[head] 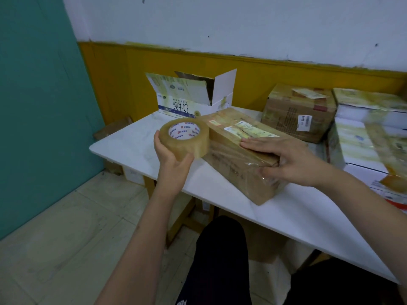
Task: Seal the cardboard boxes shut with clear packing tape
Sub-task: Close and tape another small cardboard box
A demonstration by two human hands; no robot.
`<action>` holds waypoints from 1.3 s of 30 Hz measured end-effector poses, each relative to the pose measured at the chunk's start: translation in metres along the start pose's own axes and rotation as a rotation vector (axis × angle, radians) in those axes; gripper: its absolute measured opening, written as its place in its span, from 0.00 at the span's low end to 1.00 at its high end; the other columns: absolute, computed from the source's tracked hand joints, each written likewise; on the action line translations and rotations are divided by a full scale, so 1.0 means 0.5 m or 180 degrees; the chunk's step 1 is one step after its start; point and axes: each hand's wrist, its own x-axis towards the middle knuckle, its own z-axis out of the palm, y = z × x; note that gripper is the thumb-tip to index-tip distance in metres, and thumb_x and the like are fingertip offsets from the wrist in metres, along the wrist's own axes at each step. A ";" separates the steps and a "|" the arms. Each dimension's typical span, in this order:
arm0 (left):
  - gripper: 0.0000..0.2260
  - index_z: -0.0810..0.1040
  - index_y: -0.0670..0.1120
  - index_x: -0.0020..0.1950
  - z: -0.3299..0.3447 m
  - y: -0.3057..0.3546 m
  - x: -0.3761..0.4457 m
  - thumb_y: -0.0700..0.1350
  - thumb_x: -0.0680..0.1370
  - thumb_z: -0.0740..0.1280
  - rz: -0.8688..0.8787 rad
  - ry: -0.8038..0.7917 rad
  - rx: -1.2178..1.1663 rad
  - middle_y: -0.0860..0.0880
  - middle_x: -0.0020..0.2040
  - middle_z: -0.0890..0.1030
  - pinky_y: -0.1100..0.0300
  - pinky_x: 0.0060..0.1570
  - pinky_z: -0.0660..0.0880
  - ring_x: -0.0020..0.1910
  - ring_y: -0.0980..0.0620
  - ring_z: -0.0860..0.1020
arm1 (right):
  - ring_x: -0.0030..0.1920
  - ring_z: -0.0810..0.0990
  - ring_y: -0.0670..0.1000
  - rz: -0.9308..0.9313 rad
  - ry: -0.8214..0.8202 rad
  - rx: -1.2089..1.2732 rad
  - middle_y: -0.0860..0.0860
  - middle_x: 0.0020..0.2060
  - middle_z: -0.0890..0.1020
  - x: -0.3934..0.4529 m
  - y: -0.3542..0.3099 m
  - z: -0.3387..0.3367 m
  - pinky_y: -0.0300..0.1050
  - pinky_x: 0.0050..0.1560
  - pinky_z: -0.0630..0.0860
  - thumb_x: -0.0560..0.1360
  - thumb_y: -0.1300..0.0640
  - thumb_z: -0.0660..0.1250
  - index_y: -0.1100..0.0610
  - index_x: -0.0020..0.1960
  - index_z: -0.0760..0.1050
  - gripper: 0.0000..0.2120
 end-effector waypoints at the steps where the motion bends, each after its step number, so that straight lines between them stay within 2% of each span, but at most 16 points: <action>1: 0.43 0.45 0.48 0.81 -0.011 -0.001 0.003 0.40 0.77 0.72 0.0017 -0.0076 0.0052 0.48 0.77 0.60 0.77 0.60 0.69 0.71 0.55 0.66 | 0.73 0.66 0.37 0.0035 -0.0049 0.0095 0.38 0.71 0.71 0.001 0.003 -0.003 0.49 0.75 0.63 0.67 0.41 0.68 0.39 0.70 0.71 0.31; 5: 0.50 0.53 0.51 0.81 -0.041 0.002 0.017 0.52 0.68 0.81 -0.0056 -0.0126 0.0294 0.50 0.77 0.60 0.57 0.71 0.70 0.73 0.54 0.65 | 0.73 0.65 0.37 0.0106 -0.0127 0.0277 0.37 0.70 0.71 -0.001 0.004 -0.007 0.51 0.75 0.62 0.66 0.49 0.72 0.35 0.68 0.70 0.31; 7: 0.50 0.54 0.51 0.81 -0.031 0.008 0.018 0.52 0.67 0.81 -0.0094 -0.0154 0.0207 0.51 0.74 0.64 0.67 0.66 0.71 0.70 0.55 0.68 | 0.73 0.65 0.37 0.0116 -0.0127 0.0271 0.36 0.70 0.71 -0.003 0.002 -0.004 0.50 0.75 0.62 0.66 0.50 0.72 0.36 0.68 0.71 0.32; 9: 0.50 0.55 0.49 0.80 -0.011 0.012 0.024 0.48 0.67 0.82 0.0018 -0.0095 0.0224 0.52 0.70 0.67 0.80 0.54 0.70 0.66 0.57 0.70 | 0.72 0.65 0.35 0.0216 -0.0079 0.0274 0.35 0.70 0.71 -0.001 0.001 -0.007 0.46 0.74 0.63 0.65 0.48 0.71 0.36 0.68 0.72 0.32; 10: 0.51 0.55 0.48 0.80 -0.004 0.014 0.028 0.48 0.66 0.83 0.0116 -0.0021 0.0292 0.52 0.71 0.67 0.80 0.55 0.69 0.67 0.57 0.70 | 0.72 0.65 0.35 0.0267 -0.0063 0.0245 0.33 0.69 0.71 0.000 0.000 -0.010 0.45 0.74 0.63 0.64 0.48 0.70 0.35 0.68 0.71 0.32; 13: 0.56 0.53 0.48 0.81 0.005 0.015 0.052 0.52 0.63 0.85 0.0293 0.0400 0.0524 0.49 0.77 0.62 0.65 0.70 0.66 0.75 0.53 0.63 | 0.72 0.65 0.35 0.0297 -0.0214 0.0198 0.32 0.70 0.70 -0.004 0.002 -0.017 0.45 0.73 0.64 0.65 0.49 0.71 0.33 0.68 0.70 0.32; 17: 0.59 0.52 0.45 0.81 0.021 0.026 0.082 0.58 0.60 0.84 0.0135 0.0914 0.0619 0.45 0.78 0.59 0.54 0.73 0.61 0.78 0.46 0.58 | 0.73 0.65 0.37 0.0182 -0.0371 0.0145 0.35 0.72 0.70 -0.016 0.014 -0.025 0.50 0.74 0.64 0.68 0.48 0.72 0.36 0.70 0.70 0.31; 20: 0.57 0.51 0.46 0.81 0.021 0.011 0.090 0.56 0.63 0.83 0.0181 0.0788 0.0567 0.45 0.79 0.57 0.56 0.72 0.61 0.79 0.46 0.56 | 0.70 0.68 0.38 0.0264 -0.0472 -0.0038 0.33 0.70 0.71 -0.012 -0.010 -0.042 0.49 0.71 0.67 0.70 0.31 0.66 0.36 0.69 0.71 0.28; 22: 0.52 0.51 0.46 0.81 0.018 -0.002 0.091 0.51 0.68 0.82 0.0257 0.0669 0.0534 0.45 0.79 0.55 0.58 0.71 0.61 0.79 0.47 0.54 | 0.60 0.75 0.43 0.0472 -0.0465 -0.0437 0.38 0.60 0.76 0.014 -0.045 -0.045 0.50 0.59 0.75 0.65 0.22 0.60 0.39 0.59 0.74 0.31; 24: 0.48 0.51 0.46 0.81 0.020 -0.007 0.092 0.47 0.71 0.79 0.0296 0.0607 0.0513 0.45 0.78 0.55 0.61 0.68 0.62 0.79 0.47 0.54 | 0.49 0.76 0.46 0.0602 -0.0314 -0.0989 0.42 0.49 0.75 0.061 -0.073 -0.036 0.48 0.45 0.74 0.63 0.19 0.58 0.43 0.50 0.72 0.31; 26: 0.47 0.51 0.47 0.81 0.025 -0.008 0.093 0.45 0.72 0.78 0.0386 0.0575 0.0488 0.45 0.78 0.54 0.60 0.68 0.62 0.78 0.48 0.53 | 0.54 0.76 0.50 0.0792 -0.0219 -0.1390 0.46 0.52 0.77 0.106 -0.088 -0.016 0.47 0.46 0.73 0.65 0.21 0.60 0.46 0.57 0.73 0.34; 29: 0.47 0.52 0.48 0.81 0.029 -0.018 0.093 0.46 0.71 0.79 0.0507 0.0607 0.0480 0.46 0.77 0.56 0.62 0.67 0.63 0.78 0.49 0.55 | 0.65 0.68 0.58 0.0938 -0.0144 -0.1894 0.55 0.62 0.72 0.135 -0.074 0.030 0.53 0.63 0.67 0.72 0.28 0.62 0.50 0.67 0.71 0.33; 32: 0.46 0.55 0.50 0.81 0.030 -0.037 0.098 0.49 0.70 0.80 0.0501 0.0712 0.0413 0.46 0.75 0.58 0.70 0.62 0.63 0.77 0.51 0.57 | 0.73 0.61 0.62 0.1023 -0.0157 -0.1499 0.56 0.70 0.66 0.134 -0.056 0.051 0.60 0.74 0.58 0.77 0.37 0.62 0.49 0.73 0.65 0.29; 34: 0.43 0.60 0.51 0.78 0.030 -0.047 0.106 0.50 0.69 0.80 0.0609 0.0750 0.0466 0.47 0.73 0.60 0.78 0.59 0.62 0.75 0.52 0.59 | 0.70 0.67 0.61 0.1057 -0.0245 -0.1172 0.54 0.67 0.71 0.134 -0.055 0.046 0.58 0.71 0.63 0.79 0.39 0.60 0.49 0.73 0.63 0.26; 36: 0.37 0.67 0.51 0.73 0.031 -0.053 0.121 0.50 0.68 0.81 0.0760 0.0744 0.0608 0.47 0.71 0.61 0.80 0.59 0.60 0.73 0.51 0.61 | 0.65 0.71 0.60 0.1005 -0.0266 -0.1154 0.54 0.63 0.74 0.134 -0.062 0.040 0.50 0.61 0.67 0.81 0.41 0.59 0.51 0.73 0.63 0.24; 39: 0.29 0.73 0.50 0.62 0.036 -0.050 0.144 0.51 0.66 0.82 0.0680 0.0729 0.0806 0.47 0.70 0.61 0.85 0.52 0.60 0.70 0.49 0.61 | 0.62 0.73 0.59 0.0908 -0.0387 -0.1206 0.55 0.60 0.75 0.127 -0.072 0.033 0.46 0.51 0.65 0.82 0.43 0.58 0.52 0.73 0.63 0.23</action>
